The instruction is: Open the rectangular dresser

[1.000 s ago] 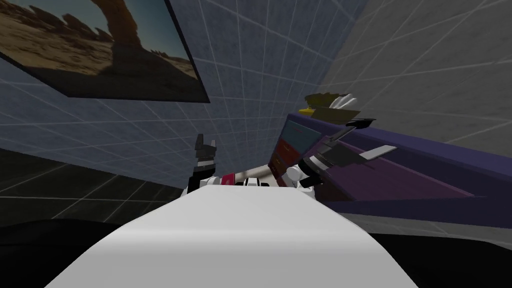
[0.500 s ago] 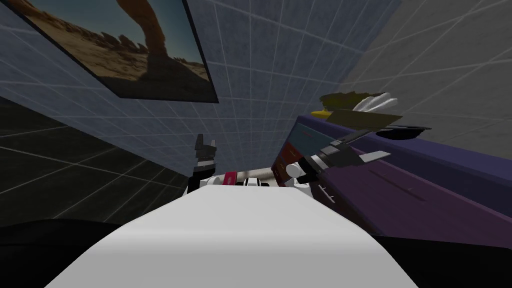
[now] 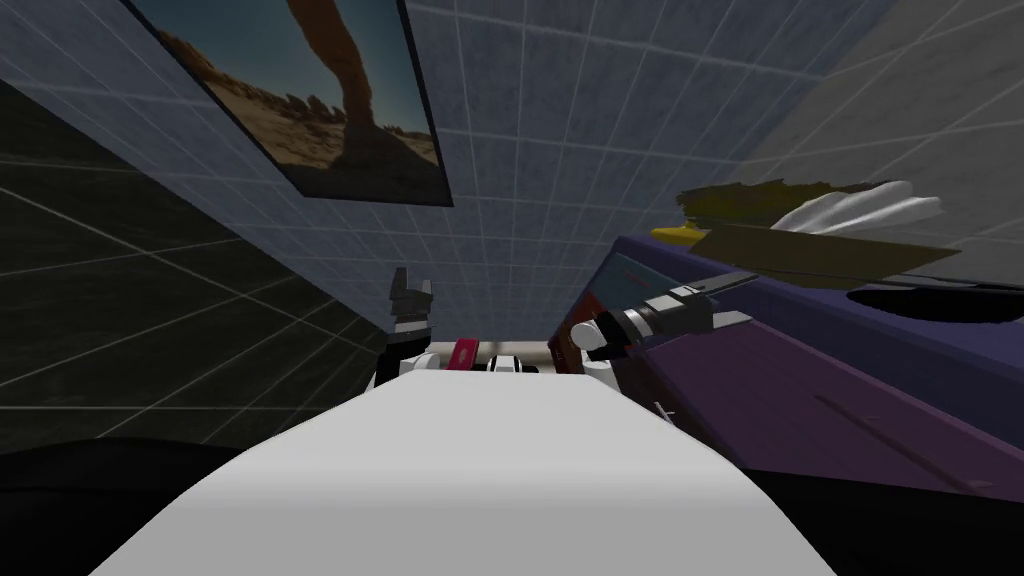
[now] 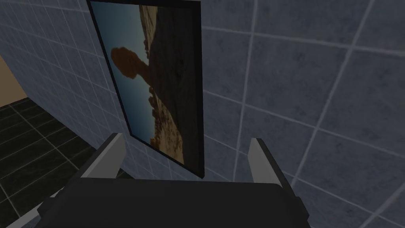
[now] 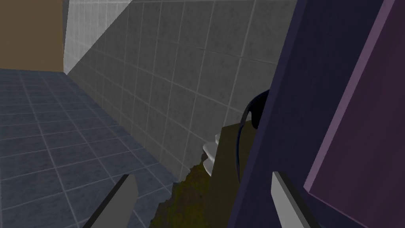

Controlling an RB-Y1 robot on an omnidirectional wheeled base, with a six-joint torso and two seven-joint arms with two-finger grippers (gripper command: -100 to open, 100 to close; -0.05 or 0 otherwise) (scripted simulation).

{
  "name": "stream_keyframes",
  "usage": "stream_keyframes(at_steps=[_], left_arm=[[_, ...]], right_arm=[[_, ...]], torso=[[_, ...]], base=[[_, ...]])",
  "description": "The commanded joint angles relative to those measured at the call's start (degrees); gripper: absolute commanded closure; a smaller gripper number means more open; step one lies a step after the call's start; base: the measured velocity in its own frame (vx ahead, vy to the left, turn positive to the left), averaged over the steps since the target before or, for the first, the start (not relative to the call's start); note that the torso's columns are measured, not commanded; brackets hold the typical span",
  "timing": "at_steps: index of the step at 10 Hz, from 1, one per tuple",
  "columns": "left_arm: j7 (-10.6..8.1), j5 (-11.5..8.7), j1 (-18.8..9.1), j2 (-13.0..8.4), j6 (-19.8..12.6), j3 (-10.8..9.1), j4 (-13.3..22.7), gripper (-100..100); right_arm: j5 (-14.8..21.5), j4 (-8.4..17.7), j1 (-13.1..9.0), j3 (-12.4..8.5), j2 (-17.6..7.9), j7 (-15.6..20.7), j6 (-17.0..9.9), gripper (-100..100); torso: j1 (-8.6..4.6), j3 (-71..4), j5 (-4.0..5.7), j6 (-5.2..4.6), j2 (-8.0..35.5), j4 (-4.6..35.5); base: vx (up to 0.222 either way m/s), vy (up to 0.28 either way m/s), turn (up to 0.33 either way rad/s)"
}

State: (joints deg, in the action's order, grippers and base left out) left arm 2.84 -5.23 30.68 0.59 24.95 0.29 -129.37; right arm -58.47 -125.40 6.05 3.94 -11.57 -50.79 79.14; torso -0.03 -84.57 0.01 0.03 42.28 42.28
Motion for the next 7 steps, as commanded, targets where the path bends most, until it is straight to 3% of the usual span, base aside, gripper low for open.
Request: stream_keyframes(at_steps=[1, 4, 7], left_arm=[[0.00, 0.0, 0.0, 0.0, 0.0, -0.01, 0.0, 0], [0.00, 0.0, 0.0, 0.0, 0.0, 0.00, 0.0, 0], [0.00, 0.0, 0.0, 0.0, 0.0, -0.01, 0.0, 0]], right_arm=[[-3.7, 0.6, -1.6, 0.1, 0.9, -2.5, 2.5, -100], [-8.8, 1.3, -3.7, 0.6, 3.6, -6.3, 6.4, -100], [-12.4, 1.8, -5.2, 0.9, 7.4, -8.9, 9.2, -100]], torso=[[0.04, 0.0, -0.01, -0.08, 0.0, 0.0], [0.02, 0.0, 0.00, -0.03, 0.0, 0.0], [0.06, 0.0, -0.01, -0.04, 0.0, 0.0]], base=[[0.018, -0.057, 0.211], [0.020, -0.073, 0.320], [0.010, -0.070, 0.205]])
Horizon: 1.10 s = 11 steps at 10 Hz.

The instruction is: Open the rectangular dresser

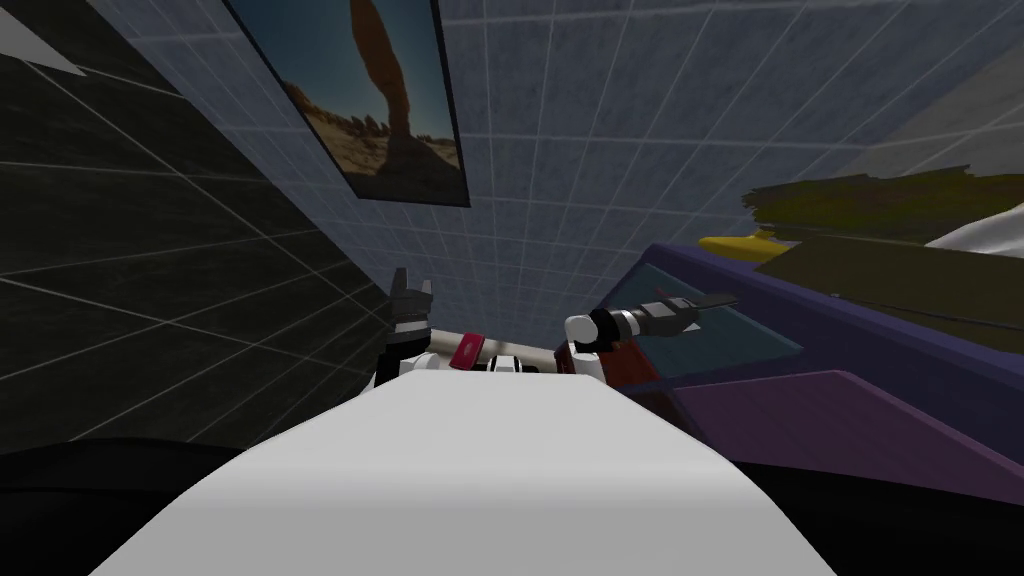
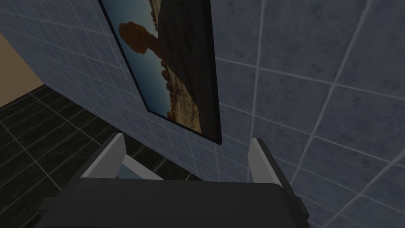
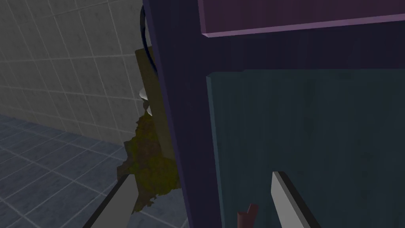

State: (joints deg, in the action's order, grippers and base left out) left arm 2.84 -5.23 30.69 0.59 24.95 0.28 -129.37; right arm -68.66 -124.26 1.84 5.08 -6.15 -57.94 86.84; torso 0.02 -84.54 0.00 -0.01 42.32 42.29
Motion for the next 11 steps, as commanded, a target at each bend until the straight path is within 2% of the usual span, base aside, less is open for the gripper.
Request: stream_keyframes(at_steps=[1, 4, 5, 6, 11], left_arm=[[0.00, 0.0, 0.0, 0.0, 0.0, 0.00, 0.0, 0], [0.00, 0.0, 0.0, 0.0, 0.0, 0.00, 0.0, 0], [0.00, 0.0, 0.0, 0.0, 0.0, 0.00, 0.0, 0], [0.00, 0.0, 0.0, 0.0, 0.0, 0.00, 0.0, 0], [0.00, 0.0, 0.0, 0.0, 0.0, 0.01, 0.0, 0]], right_arm=[[-3.0, 0.8, -1.4, -0.2, 3.5, -2.3, 2.1, -100], [-4.2, 0.9, -1.9, -0.1, 7.4, -3.2, 3.1, -100], [-4.1, 0.9, -1.7, -0.1, 6.7, -3.1, 3.0, -100], [-6.3, 0.1, -1.4, -2.5, 5.4, -2.8, 2.1, -100], [-11.9, -1.7, -0.7, -8.4, 2.1, -2.0, 0.0, -100]], torso=[[0.03, 0.0, -0.01, 0.01, 0.0, 0.0], [0.04, 0.0, -0.02, 0.00, 0.0, 0.0], [0.02, 0.0, -0.01, 0.00, 0.0, 0.0], [0.00, 0.0, 0.00, 0.00, 0.0, 0.0], [-0.04, 0.0, 0.01, 0.02, -0.1, 0.0]], base=[[0.004, -0.046, 0.170], [-0.001, -0.023, 0.071], [0.000, 0.000, 0.000], [-0.001, 0.025, 0.068], [-0.002, 0.035, 0.050]])
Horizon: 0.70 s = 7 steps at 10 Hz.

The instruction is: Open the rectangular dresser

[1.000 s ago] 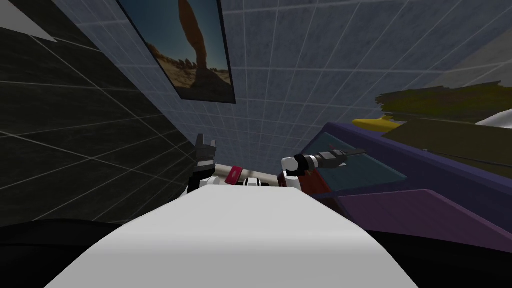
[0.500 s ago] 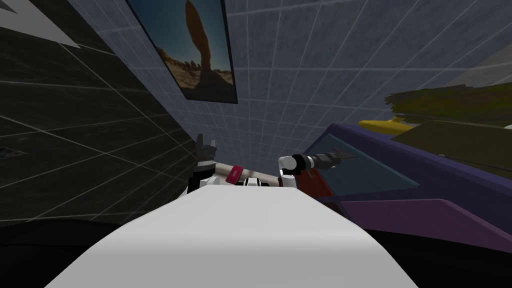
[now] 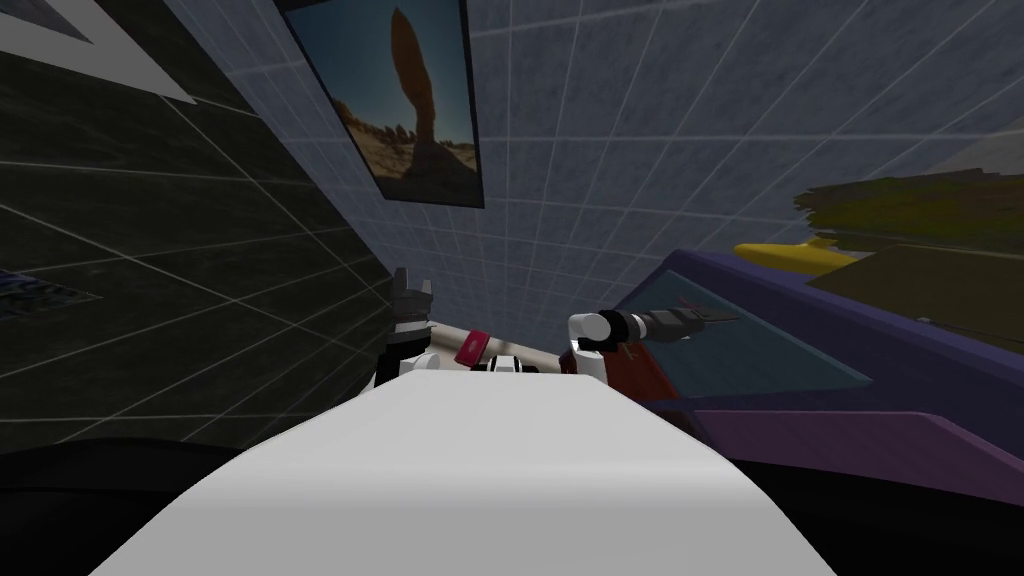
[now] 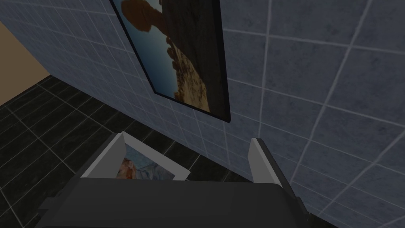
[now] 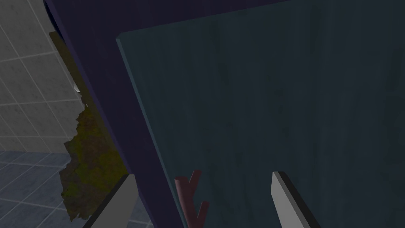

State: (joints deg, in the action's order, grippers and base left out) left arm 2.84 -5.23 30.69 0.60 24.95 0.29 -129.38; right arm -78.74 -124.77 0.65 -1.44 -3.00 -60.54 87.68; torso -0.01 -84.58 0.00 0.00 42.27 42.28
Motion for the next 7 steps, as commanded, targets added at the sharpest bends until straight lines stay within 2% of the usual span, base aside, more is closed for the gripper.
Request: stream_keyframes(at_steps=[1, 3, 4, 5, 7], left_arm=[[0.00, 0.0, 0.0, 0.0, 0.0, 0.00, 0.0, 0], [0.00, 0.0, 0.0, 0.0, 0.0, 0.00, 0.0, 0], [0.00, 0.0, 0.0, 0.0, 0.0, 0.00, 0.0, 0], [0.00, 0.0, 0.0, 0.0, 0.0, 0.00, 0.0, 0], [0.00, 0.0, 0.0, 0.0, 0.0, 0.00, 0.0, 0]], right_arm=[[-3.0, -1.5, 0.6, -3.1, -1.8, 0.7, -1.2, -100], [-5.2, -2.2, 0.9, -5.4, -3.1, 1.0, -2.1, -100], [-4.4, -2.0, 0.6, -4.6, -2.7, 1.1, -1.7, -100], [-3.0, -1.5, 0.6, -3.1, -1.8, 0.7, -1.2, 100], [-0.7, -0.8, 0.3, -0.7, -0.4, 0.4, -0.4, 100]], torso=[[-0.01, 0.0, 0.00, 0.00, 0.0, 0.0], [-0.01, 0.0, 0.00, 0.00, 0.0, 0.0], [0.00, 0.0, -0.02, -0.01, 0.0, 0.0], [-0.05, 0.0, -0.01, -0.02, 0.0, 0.0], [-0.32, 0.1, 0.42, -0.07, -0.1, -0.2]], base=[[-0.003, 0.028, 0.064], [-0.004, 0.024, 0.043], [-0.002, 0.014, 0.007], [-0.004, -0.011, -0.047], [0.009, -0.035, -0.060]])
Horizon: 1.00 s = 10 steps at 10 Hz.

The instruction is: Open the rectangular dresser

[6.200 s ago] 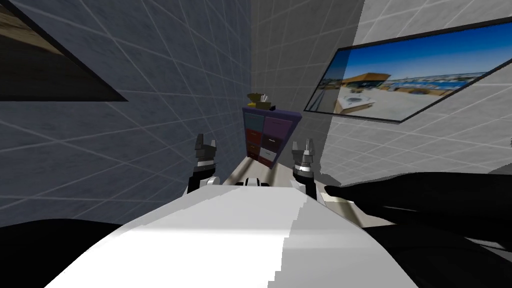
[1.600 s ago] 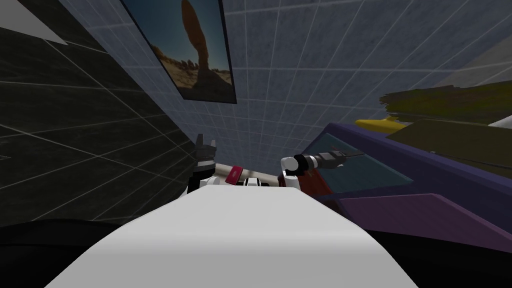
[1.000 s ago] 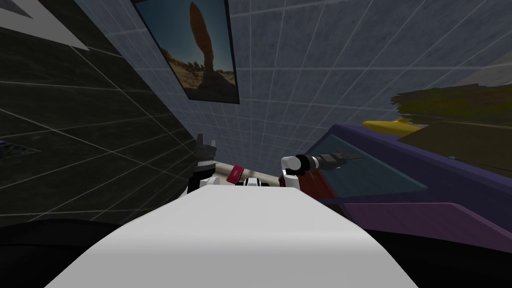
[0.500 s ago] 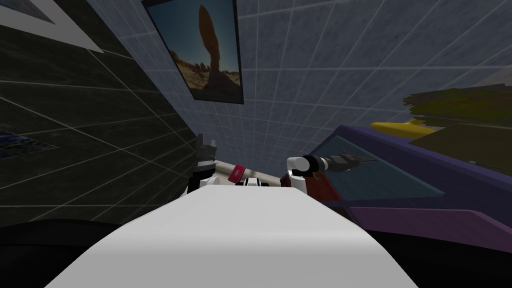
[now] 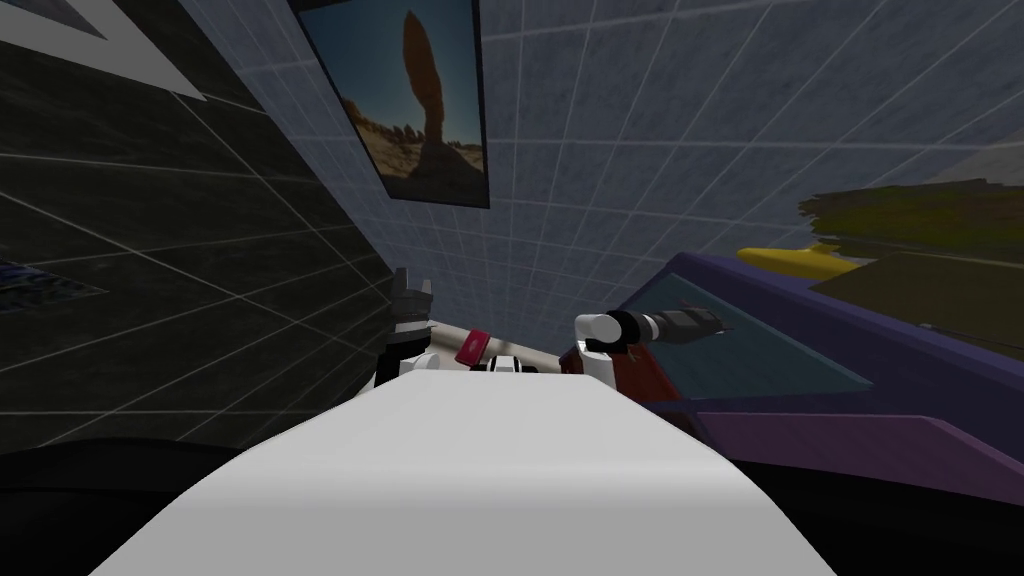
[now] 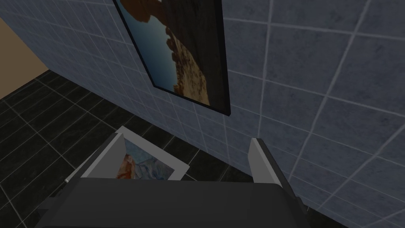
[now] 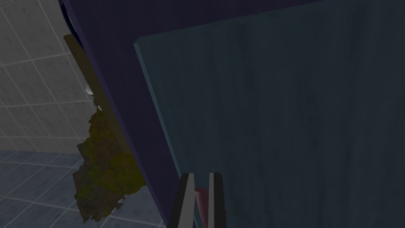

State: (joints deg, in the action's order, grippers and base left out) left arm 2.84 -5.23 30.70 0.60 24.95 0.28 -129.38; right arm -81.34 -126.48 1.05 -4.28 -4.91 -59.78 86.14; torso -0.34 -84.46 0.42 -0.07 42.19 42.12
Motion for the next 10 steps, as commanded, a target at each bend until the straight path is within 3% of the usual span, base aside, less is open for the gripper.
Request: stream_keyframes(at_steps=[1, 6, 7, 10], left_arm=[[0.00, 0.0, 0.0, 0.0, 0.0, 0.00, 0.0, 0], [0.00, 0.0, 0.0, 0.0, 0.0, 0.00, 0.0, 0], [0.00, 0.0, 0.0, 0.0, 0.0, 0.00, 0.0, 0], [0.00, 0.0, 0.0, 0.0, 0.0, 0.01, 0.0, 0]], right_arm=[[3.0, 1.3, -0.2, 3.3, 2.2, -0.5, 1.6, 100], [8.6, 3.1, -0.9, 9.2, 5.6, -1.3, 3.7, 100], [8.4, 2.8, -1.4, 8.7, 4.9, -1.0, 2.9, 100], [9.1, 2.3, -3.2, 8.8, 6.0, 1.7, 2.8, 100]], torso=[[-0.12, 0.0, 0.03, 0.01, 0.0, 0.0], [-0.21, 0.0, 0.16, -0.02, 0.0, -0.1], [-0.23, 0.0, 0.21, -0.01, 0.0, -0.1], [0.31, -0.1, -0.16, 0.09, -0.2, -0.1]], base=[[0.002, -0.036, -0.041], [0.004, -0.033, -0.049], [0.002, -0.011, 0.001], [0.018, 0.118, -0.011]])
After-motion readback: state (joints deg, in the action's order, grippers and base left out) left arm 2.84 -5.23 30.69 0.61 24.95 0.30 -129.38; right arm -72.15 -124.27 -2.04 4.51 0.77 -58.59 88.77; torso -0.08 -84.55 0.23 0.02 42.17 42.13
